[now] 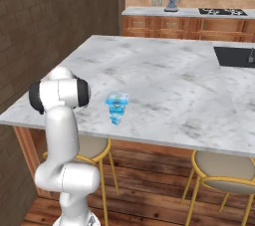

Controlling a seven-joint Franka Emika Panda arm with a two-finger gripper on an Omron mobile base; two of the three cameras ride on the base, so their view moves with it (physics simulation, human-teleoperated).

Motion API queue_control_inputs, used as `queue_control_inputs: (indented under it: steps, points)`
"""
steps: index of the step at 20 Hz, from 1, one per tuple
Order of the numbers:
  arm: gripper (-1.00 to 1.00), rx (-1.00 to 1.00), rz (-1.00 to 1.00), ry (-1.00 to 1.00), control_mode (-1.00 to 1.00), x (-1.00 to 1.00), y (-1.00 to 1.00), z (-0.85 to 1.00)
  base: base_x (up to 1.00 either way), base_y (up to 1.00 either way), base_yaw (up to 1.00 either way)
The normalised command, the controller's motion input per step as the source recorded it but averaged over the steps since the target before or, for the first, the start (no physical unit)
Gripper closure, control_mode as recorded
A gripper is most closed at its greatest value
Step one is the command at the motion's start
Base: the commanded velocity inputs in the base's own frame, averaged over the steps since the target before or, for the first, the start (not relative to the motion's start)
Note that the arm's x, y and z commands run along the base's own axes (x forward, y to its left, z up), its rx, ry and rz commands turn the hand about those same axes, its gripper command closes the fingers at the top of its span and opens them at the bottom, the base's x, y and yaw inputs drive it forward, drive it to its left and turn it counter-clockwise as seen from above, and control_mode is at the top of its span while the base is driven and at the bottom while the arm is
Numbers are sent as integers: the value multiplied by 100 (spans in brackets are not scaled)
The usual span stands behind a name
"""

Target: Stack the yogurt containers by placing the smaller containers on top of the larger containers.

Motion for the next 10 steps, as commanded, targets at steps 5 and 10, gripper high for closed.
queue_control_inputs:
  steps: [5, 10]
  points:
    - [-100, 0, -2, 0, -100, 18, 12, -15, 0, 0, 0]
    - [-100, 0, -3, 0, -100, 18, 11, -15, 0, 0, 0]
